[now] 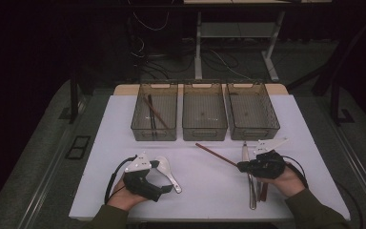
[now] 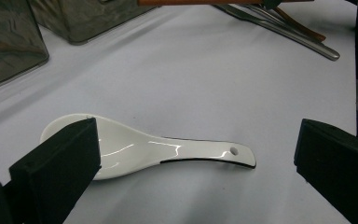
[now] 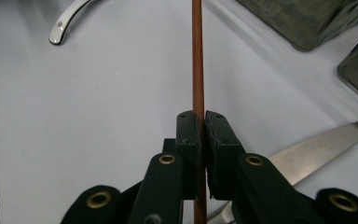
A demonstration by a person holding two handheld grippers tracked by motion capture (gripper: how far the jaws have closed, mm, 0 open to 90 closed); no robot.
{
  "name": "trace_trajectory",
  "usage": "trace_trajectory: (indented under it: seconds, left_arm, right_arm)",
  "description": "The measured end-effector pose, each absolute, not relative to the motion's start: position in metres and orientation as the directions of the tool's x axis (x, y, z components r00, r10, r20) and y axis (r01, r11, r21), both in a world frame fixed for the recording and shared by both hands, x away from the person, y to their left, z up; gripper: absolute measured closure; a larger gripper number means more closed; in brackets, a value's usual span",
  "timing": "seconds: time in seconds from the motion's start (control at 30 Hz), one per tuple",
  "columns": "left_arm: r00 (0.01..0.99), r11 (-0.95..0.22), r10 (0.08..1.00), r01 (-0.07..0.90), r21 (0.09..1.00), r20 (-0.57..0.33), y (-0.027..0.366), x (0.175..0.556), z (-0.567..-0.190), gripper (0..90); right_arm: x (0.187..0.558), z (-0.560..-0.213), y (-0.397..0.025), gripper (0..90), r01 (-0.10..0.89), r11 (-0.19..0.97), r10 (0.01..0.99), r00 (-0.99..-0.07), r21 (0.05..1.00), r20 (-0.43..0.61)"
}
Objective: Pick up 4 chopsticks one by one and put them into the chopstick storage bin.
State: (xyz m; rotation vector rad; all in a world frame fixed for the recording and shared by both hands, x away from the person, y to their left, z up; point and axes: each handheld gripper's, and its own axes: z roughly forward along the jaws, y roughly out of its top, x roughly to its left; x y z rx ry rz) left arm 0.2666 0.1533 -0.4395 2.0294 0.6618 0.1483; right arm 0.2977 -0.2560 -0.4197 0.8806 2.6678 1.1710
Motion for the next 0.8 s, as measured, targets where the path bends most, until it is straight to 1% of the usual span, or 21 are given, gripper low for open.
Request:
trace_trajectory:
  seconds: [0.8]
  left_arm:
    - [0.844, -0.397, 0.511, 0.399, 0.827, -0.162, 0.152, 0.267, -0.441, 0.0]
  right_arm:
    - [0.319, -0.397, -0.233, 84.4, 0.467, 0.505, 0.561, -0.816, 0.726, 0.135]
